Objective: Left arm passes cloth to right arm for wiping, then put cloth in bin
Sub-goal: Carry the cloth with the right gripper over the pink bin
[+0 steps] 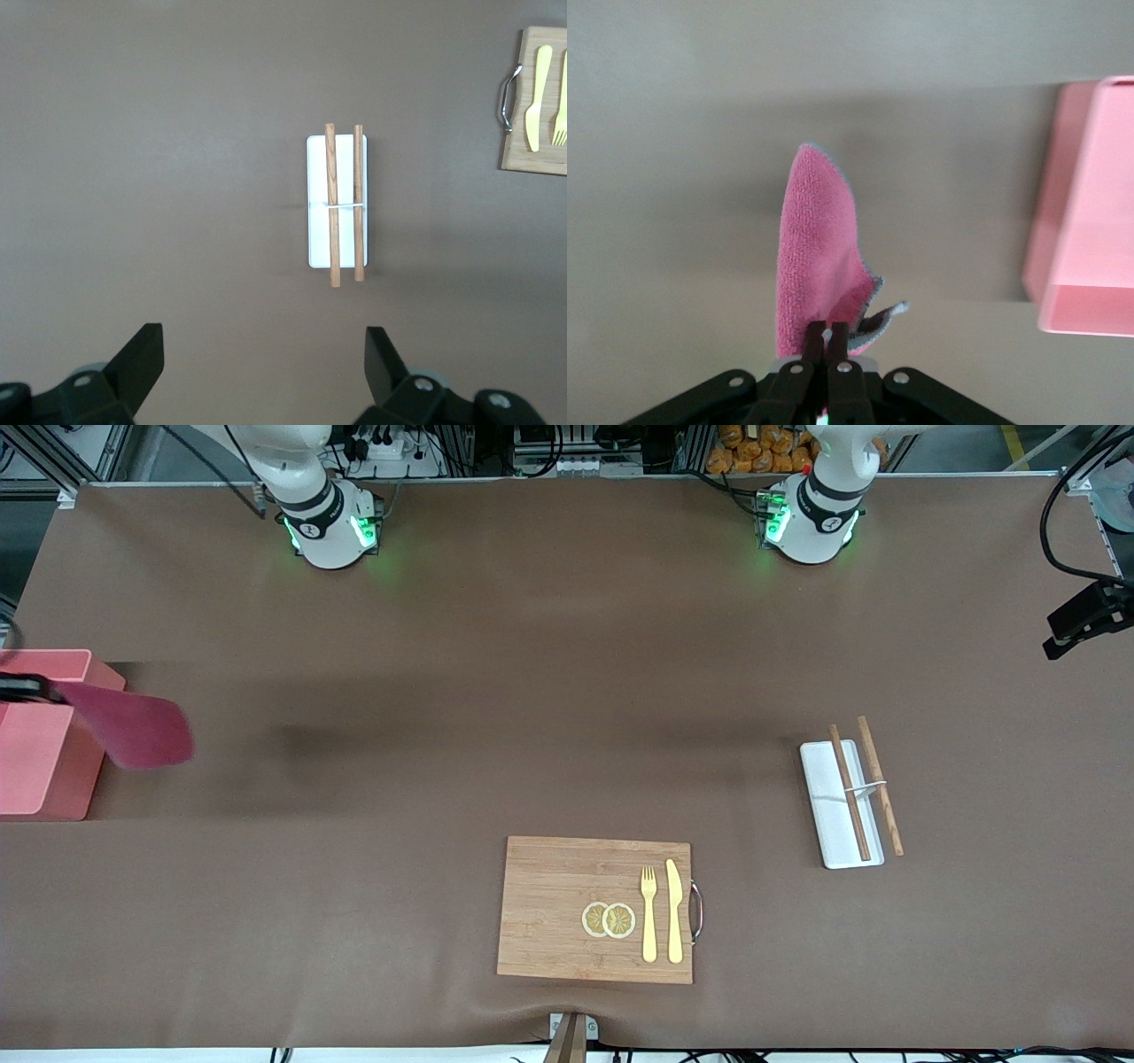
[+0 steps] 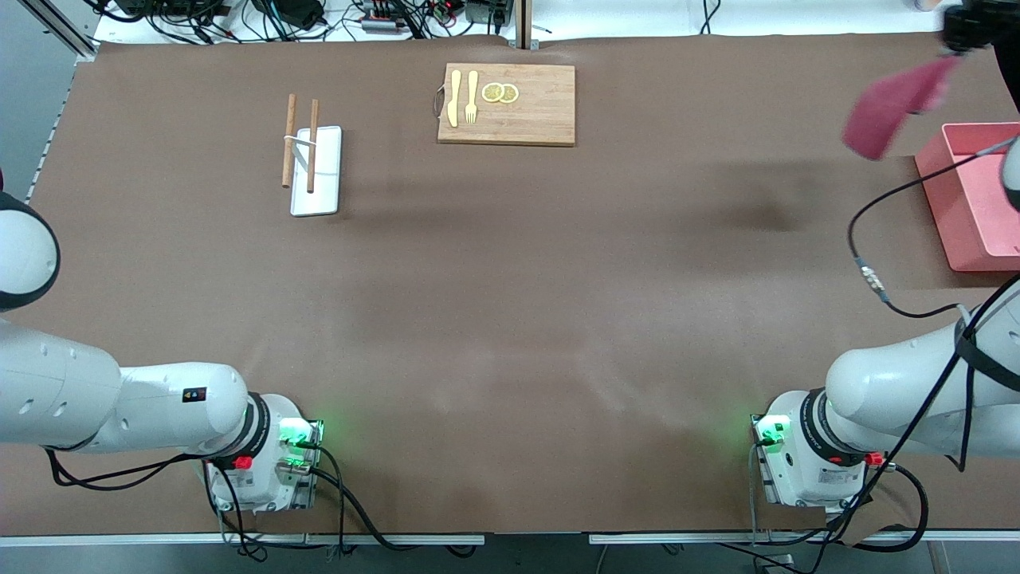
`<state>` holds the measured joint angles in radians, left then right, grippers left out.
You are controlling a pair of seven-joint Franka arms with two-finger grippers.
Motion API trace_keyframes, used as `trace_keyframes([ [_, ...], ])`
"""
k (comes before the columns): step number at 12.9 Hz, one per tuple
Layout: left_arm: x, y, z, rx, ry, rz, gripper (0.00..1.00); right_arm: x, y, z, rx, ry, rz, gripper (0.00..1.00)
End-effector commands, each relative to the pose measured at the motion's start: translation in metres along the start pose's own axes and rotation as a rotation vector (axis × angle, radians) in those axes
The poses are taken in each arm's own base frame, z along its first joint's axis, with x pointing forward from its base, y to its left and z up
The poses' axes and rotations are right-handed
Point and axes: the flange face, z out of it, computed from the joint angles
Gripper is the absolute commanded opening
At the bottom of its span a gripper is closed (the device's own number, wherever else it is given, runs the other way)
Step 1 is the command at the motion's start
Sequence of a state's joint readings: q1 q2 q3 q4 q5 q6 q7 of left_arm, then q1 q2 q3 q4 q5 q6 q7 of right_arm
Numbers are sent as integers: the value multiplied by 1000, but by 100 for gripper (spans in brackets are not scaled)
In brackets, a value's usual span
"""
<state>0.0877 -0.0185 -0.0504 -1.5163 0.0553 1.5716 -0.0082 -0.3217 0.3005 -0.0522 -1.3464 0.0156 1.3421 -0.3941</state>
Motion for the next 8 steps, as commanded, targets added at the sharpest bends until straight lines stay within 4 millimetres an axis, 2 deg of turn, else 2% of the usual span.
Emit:
trace_keyframes([
  [1, 0, 1, -6, 4, -4, 3, 100, -39, 76, 1, -7, -9, -43, 0],
  [2, -1, 2, -7, 2, -6, 4, 100, -56, 113, 5, -12, -1, -41, 0],
  [4, -6, 4, -7, 1, -24, 12, 100, -71, 167, 8, -123, 17, -89, 0],
  [6, -7, 13, -5, 1, -37, 35, 100, -65, 203, 11, -259, 63, -166, 0],
  [8, -4, 15, -3, 0, -31, 38, 100, -57, 226, 16, -358, 78, -226, 0],
])
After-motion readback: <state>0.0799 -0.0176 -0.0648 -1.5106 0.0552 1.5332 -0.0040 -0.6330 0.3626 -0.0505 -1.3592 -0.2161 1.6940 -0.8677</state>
